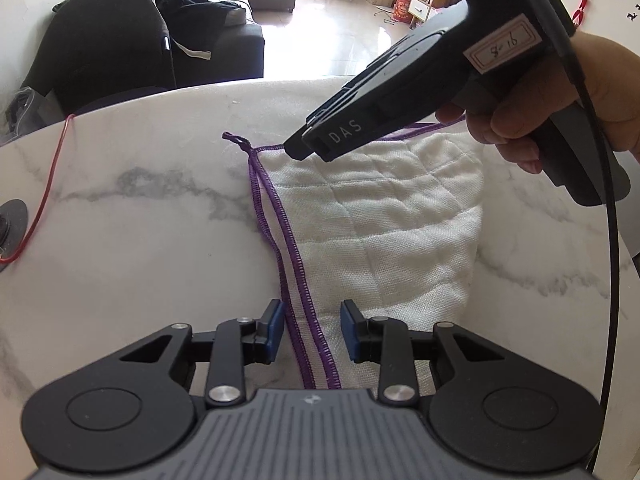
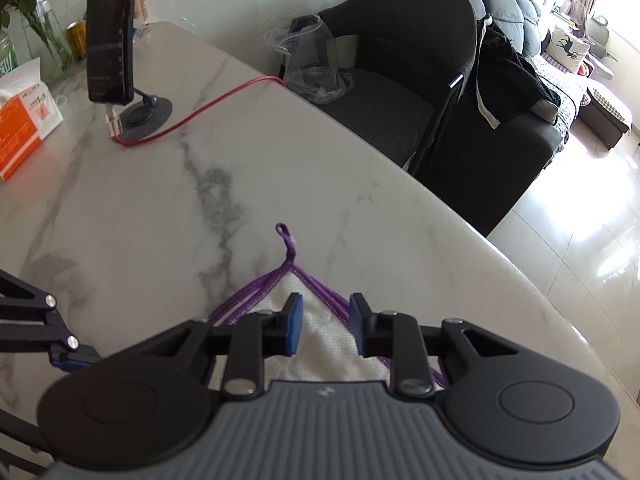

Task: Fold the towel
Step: 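Pinch the stacked purple hem edges with the left gripper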

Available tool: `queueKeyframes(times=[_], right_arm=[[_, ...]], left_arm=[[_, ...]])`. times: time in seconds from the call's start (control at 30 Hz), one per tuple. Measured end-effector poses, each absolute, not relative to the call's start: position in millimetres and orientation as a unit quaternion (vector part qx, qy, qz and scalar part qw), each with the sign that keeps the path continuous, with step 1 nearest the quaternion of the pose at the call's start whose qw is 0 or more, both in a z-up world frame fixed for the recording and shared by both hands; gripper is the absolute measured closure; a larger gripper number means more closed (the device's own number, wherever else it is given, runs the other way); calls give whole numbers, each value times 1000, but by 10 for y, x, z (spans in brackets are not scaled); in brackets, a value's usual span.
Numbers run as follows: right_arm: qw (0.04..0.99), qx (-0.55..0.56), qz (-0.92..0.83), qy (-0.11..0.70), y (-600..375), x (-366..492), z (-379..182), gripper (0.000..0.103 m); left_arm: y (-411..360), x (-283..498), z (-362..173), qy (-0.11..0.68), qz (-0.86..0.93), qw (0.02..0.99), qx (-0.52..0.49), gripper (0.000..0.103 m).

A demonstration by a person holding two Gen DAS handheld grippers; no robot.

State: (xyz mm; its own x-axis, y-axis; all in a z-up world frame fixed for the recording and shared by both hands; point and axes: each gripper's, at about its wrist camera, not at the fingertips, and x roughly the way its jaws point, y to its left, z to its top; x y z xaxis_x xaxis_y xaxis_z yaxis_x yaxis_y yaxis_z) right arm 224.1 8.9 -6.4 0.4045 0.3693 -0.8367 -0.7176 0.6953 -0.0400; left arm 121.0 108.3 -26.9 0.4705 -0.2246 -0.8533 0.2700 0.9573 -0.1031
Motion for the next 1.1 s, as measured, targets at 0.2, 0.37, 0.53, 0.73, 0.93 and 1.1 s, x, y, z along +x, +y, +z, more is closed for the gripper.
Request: queueKeyframes(times=[0.2,0.37,0.53,0.73,0.93,1.1], right_arm=[[814,-203,332,432,38,2207,-57,75],[818,-202,325,429,-106,2171,-14,74],[825,-200,303,434,-376,2159,-11,74],[834,-186,276,440,-695,2179,-5,69],[843,-173,258,439,-888,2199,18,66],[846,-171,250,439,-984,2211,2,65]], left_arm=[[1077,1200,-250,492,-140,859,24,86],[1063,1218,-237,490,-136,860,31,86],[1065,1297,-249,489,-131,862,30,86],[1031,1374,-242,479,-120,869,36,88],[995,1339,-201,450,-108,885,48,100],[1024,1316,-113,437,-100,893,44,100]])
